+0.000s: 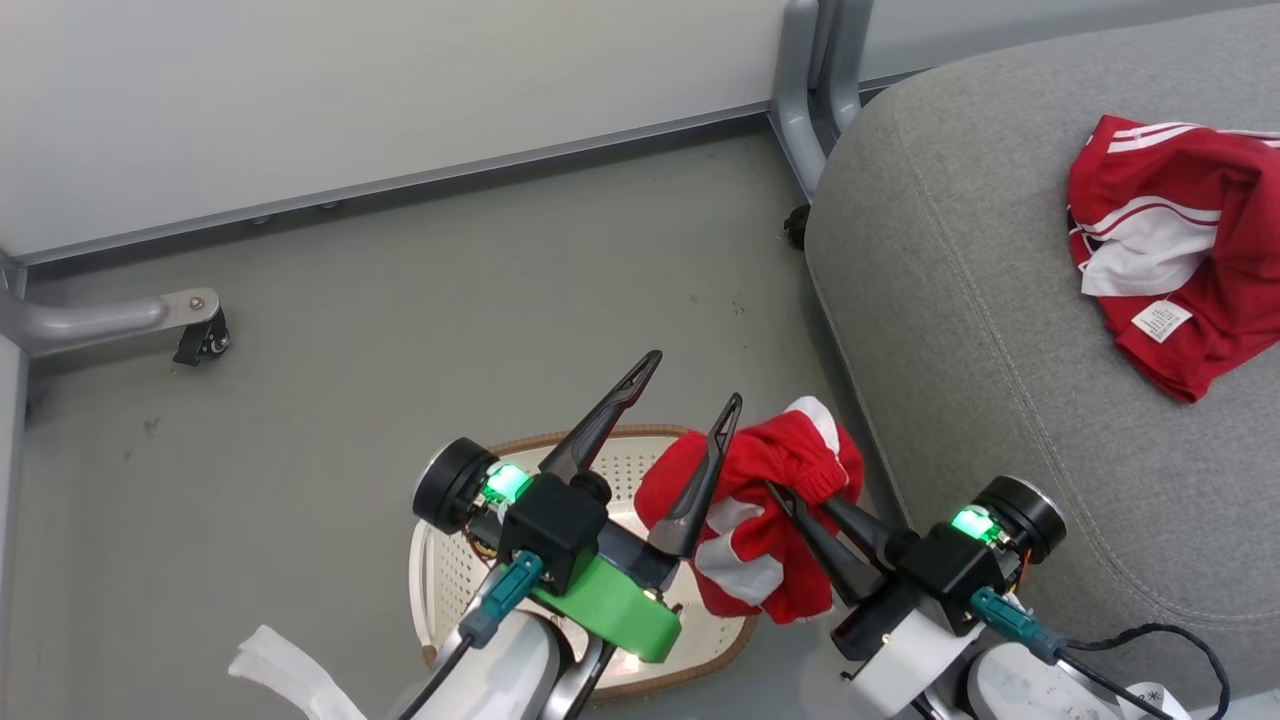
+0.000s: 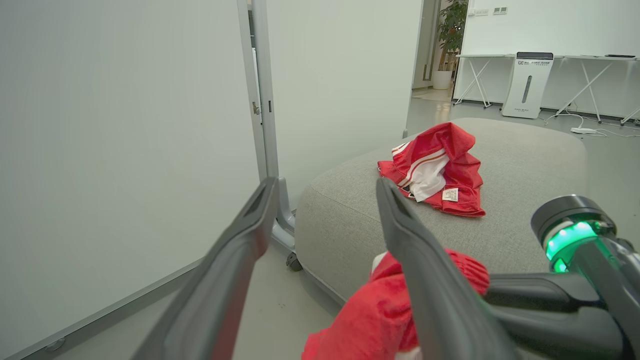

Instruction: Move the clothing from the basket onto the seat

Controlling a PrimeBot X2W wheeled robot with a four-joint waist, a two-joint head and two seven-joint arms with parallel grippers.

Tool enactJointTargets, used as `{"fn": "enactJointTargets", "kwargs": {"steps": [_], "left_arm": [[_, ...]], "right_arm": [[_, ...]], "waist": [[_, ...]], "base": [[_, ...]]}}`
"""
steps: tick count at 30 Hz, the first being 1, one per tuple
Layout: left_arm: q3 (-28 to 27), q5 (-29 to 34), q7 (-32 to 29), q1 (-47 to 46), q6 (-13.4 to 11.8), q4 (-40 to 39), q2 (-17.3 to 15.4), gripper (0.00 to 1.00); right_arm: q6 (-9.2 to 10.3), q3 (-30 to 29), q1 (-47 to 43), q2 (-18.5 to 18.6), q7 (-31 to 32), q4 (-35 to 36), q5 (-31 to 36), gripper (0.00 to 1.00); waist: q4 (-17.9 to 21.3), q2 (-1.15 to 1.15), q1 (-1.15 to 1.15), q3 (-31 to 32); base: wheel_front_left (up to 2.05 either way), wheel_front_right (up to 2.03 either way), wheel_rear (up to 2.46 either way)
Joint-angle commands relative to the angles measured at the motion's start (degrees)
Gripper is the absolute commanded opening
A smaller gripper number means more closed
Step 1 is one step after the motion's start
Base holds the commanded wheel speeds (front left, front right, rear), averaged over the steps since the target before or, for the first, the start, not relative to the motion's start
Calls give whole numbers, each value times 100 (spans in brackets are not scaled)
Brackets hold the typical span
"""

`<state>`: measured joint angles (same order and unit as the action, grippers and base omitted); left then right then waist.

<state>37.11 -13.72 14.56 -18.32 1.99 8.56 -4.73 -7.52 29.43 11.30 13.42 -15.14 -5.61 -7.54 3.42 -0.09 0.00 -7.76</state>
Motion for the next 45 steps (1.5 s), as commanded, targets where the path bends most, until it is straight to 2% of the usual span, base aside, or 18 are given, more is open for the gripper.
{"fn": "enactJointTargets", "kwargs": {"steps": [1, 10, 16, 20, 32, 39, 45], "left_arm": [[-27, 24, 21, -99, -26, 21, -52, 100], [-151, 28, 63, 22, -128, 99, -142, 100], [-516, 158, 61, 161, -248, -42, -209, 100], [-825, 248, 57, 317, -234, -225, -250, 100], [-1426, 677, 58, 912, 35, -426, -510, 100], [-1548, 878, 58, 1074, 142, -417, -650, 100], [-1579, 979, 58, 1216, 217, -423, -778, 100]], "right_arm": [[6, -43, 63, -10, -1, 35, 10, 0], [6, -543, 65, -152, 0, 223, 109, 0], [6, -1053, 78, -298, -1, 459, 216, 0], [6, -1340, 37, -376, 0, 710, 264, 0], [6, -2042, -376, -725, 0, 1502, 185, 0], [6, -2333, -702, -979, -1, 1750, 98, 0], [6, -2491, -921, -1054, -1, 1863, -49, 0]], "waist": [[9, 9, 0, -15], [119, 9, 0, -153], [333, 9, 0, -314], [546, 9, 0, -434], [1623, 9, 0, -844], [2292, 9, 0, -1117], [2752, 9, 0, -1337]], "base": [[0, 0, 0], [0, 0, 0], [0, 0, 0], [0, 0, 0], [0, 0, 0], [0, 0, 0], [0, 0, 0]]}}
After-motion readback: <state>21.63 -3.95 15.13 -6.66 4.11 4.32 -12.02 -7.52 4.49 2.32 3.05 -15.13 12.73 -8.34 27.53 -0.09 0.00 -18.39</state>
